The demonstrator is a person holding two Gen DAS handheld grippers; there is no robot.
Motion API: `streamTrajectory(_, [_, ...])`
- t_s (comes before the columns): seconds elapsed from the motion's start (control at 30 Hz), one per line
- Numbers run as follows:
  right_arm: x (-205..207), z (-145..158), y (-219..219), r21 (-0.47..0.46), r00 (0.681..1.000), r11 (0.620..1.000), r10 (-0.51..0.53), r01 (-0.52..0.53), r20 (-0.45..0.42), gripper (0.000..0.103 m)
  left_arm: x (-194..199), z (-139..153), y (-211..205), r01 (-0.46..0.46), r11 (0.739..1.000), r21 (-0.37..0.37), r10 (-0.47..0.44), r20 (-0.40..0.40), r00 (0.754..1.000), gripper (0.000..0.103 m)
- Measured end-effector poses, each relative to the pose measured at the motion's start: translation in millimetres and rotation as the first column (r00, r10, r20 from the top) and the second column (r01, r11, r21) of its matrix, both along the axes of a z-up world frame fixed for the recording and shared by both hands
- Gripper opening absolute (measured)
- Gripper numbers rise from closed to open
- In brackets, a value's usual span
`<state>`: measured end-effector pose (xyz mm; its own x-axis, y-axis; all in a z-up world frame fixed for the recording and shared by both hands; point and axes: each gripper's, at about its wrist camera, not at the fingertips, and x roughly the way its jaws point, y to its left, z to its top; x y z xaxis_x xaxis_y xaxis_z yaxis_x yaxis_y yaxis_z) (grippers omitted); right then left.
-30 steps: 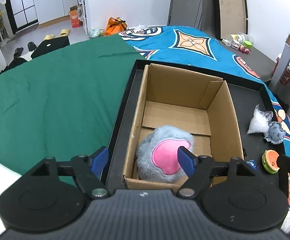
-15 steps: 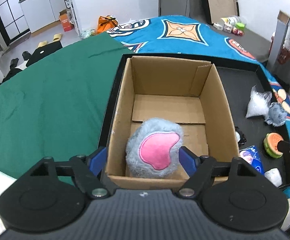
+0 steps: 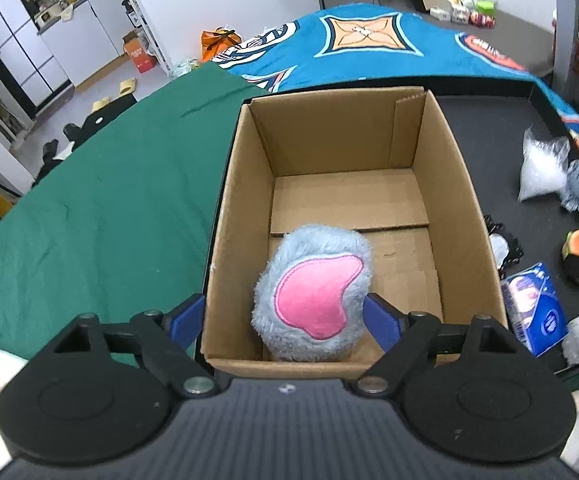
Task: Organize soft objects
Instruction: 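Open the right tool and move it to the burger plush, grasping it, then carry the burger plush with the right tool and drop it in the box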
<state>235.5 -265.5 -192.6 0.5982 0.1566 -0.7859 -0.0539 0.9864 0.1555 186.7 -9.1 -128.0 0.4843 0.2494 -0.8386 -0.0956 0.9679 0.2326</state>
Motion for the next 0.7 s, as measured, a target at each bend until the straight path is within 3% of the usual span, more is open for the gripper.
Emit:
streamTrajectory(0.33, [5.8,-11.7,-3.2,0.003,1.0,1.0,0.007,-0.007,-0.015,0.079,3.7,-4.2,-9.2,-0.007,0.998,0.065,0.009,-0.023,1.0,0.087])
streamTrajectory(0.5, [6.4,-14.1,-1.0,-0.016,0.999,1.0,0.025,-0.025,-0.029,0.049,5.6,-3.4,-9.3,-0.001,0.998,0.068,0.003,-0.034,0.999,0.087])
streamTrajectory(0.7, [2.8,-12.2,-0.8,-0.001,0.999,0.999,0.035,-0.035,-0.03,0.045,4.9,-2.6,-9.8,0.006,0.998,0.069,-0.005,-0.028,1.0,0.087])
